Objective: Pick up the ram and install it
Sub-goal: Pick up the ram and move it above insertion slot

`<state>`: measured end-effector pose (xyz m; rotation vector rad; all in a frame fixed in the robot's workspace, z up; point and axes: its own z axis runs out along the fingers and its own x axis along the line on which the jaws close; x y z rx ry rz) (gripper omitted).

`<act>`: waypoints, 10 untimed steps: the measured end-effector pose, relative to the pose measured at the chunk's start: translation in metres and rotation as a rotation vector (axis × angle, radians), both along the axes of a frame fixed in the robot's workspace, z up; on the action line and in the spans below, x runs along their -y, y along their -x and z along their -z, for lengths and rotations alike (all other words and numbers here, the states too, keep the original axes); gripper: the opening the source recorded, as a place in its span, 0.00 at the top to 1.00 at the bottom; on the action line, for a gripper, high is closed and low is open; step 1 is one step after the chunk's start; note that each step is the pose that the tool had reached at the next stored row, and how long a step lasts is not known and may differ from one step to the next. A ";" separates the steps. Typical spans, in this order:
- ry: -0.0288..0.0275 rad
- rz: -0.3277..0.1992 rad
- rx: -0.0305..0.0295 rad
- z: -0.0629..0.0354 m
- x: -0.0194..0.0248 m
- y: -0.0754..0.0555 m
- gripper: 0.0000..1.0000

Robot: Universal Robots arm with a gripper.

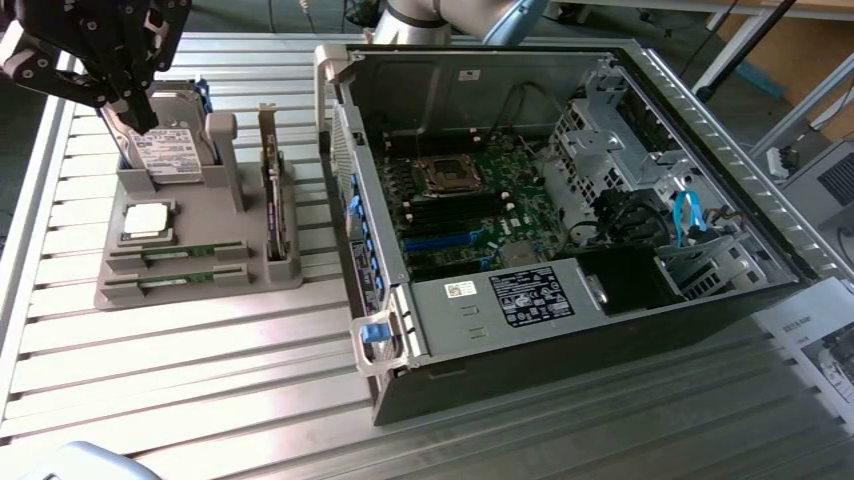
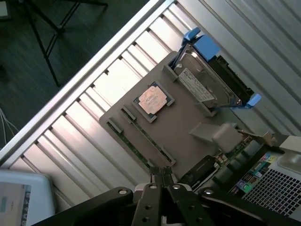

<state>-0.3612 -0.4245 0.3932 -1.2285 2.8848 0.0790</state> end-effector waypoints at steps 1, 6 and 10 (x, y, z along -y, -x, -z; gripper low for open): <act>0.0000 -0.012 0.0000 0.0000 0.0000 0.000 0.90; 0.0000 -0.080 0.0000 0.0000 0.0000 0.000 0.90; 0.0000 -0.133 0.0001 0.0000 0.0000 0.000 0.90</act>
